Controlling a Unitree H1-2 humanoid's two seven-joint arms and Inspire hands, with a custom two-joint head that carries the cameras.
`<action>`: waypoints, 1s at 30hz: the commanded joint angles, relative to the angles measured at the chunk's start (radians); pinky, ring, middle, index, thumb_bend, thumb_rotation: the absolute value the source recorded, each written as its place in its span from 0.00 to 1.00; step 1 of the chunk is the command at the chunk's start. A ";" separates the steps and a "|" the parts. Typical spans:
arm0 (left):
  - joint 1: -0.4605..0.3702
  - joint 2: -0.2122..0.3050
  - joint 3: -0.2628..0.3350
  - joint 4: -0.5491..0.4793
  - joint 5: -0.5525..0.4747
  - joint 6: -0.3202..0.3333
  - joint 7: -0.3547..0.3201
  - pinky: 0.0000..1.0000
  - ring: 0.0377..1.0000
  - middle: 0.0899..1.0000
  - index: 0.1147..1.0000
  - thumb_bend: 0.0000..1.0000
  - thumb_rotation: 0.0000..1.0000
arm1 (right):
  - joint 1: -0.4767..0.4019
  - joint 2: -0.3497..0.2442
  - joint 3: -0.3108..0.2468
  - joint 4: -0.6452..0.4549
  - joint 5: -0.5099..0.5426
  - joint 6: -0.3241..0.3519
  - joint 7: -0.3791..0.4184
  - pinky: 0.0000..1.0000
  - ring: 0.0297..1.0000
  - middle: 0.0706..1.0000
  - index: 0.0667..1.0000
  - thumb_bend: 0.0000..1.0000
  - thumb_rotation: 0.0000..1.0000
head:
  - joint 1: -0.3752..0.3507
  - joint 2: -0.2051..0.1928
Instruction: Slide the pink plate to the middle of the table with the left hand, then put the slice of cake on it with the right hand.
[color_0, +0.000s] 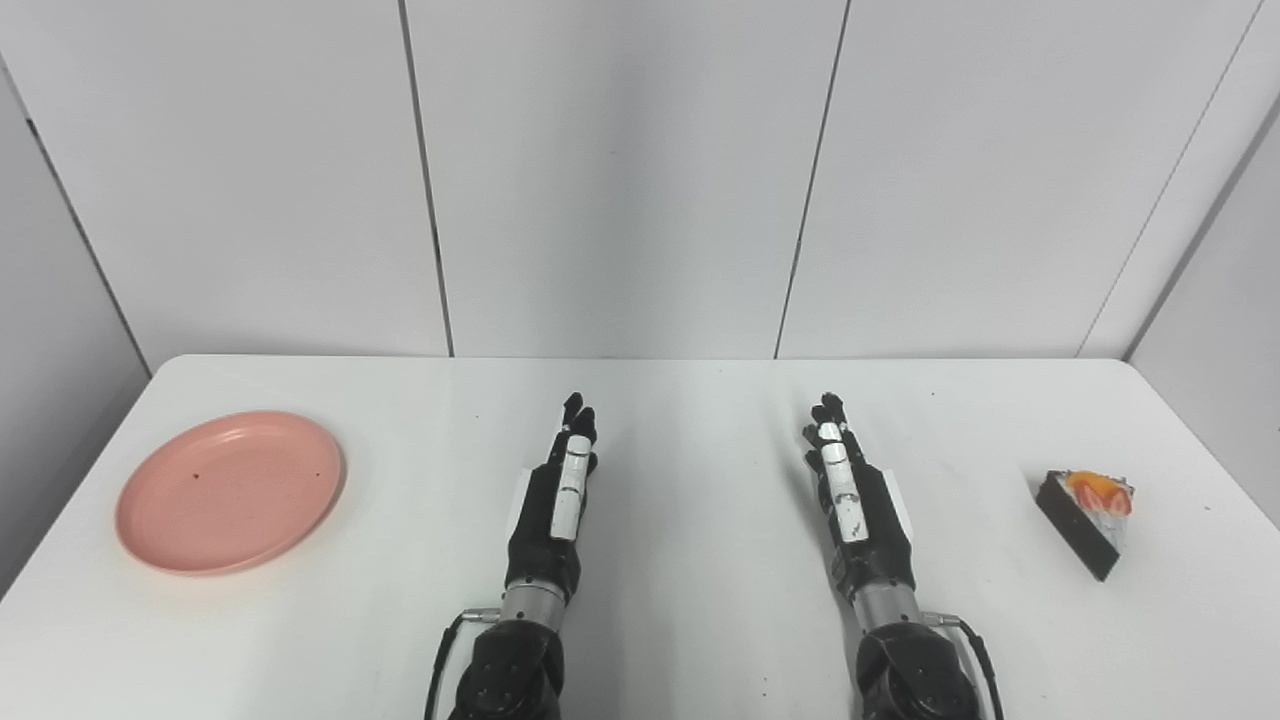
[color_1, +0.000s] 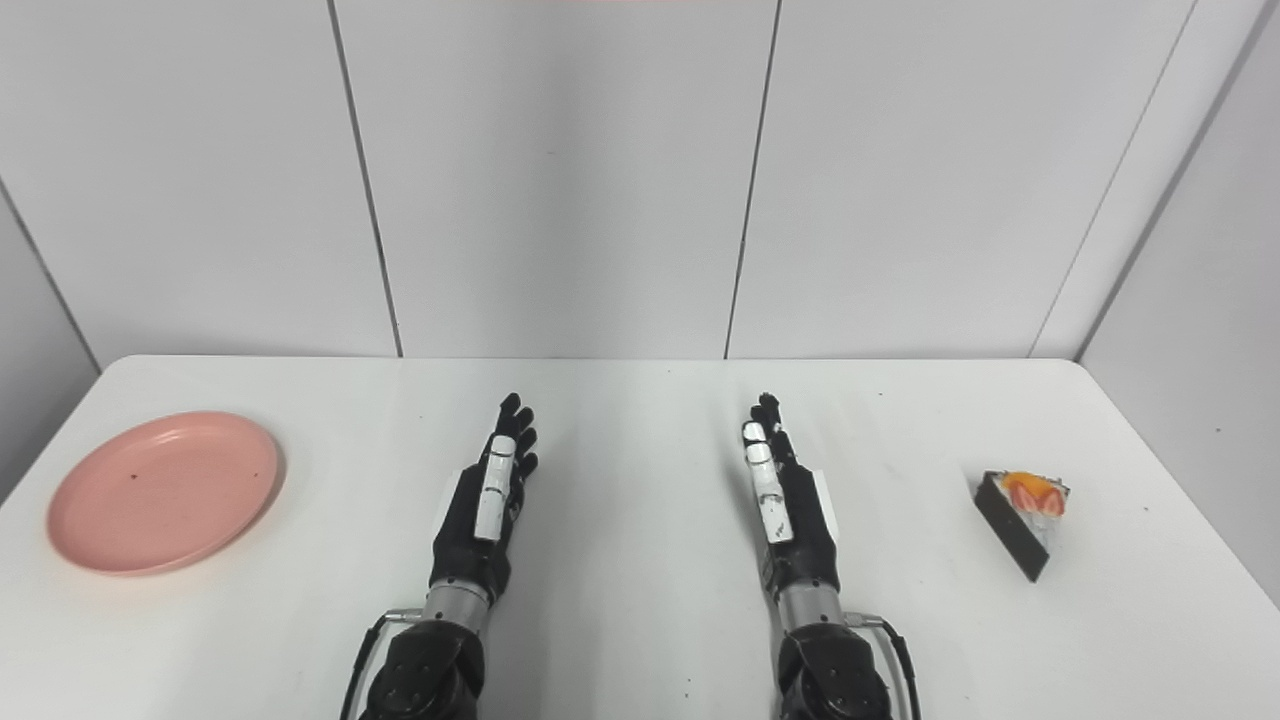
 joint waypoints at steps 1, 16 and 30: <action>0.037 0.013 0.012 0.030 -0.013 0.000 -0.001 1.00 1.00 1.00 1.00 0.60 1.00 | -0.031 0.004 -0.003 -0.027 0.003 -0.042 0.002 0.98 0.95 0.96 0.97 0.60 0.91 | 0.000 0.002; 0.044 0.010 0.014 0.018 -0.019 0.011 -0.008 1.00 1.00 1.00 1.00 0.60 1.00 | -0.031 0.003 -0.002 -0.028 0.006 -0.041 0.005 0.99 0.95 0.97 0.97 0.61 0.90 | 0.000 0.003; 0.046 0.012 0.009 0.018 -0.016 0.010 -0.004 1.00 1.00 1.00 1.00 0.61 1.00 | -0.032 0.003 -0.004 -0.021 0.010 -0.044 0.005 0.98 0.95 0.96 0.97 0.62 0.90 | 0.001 0.002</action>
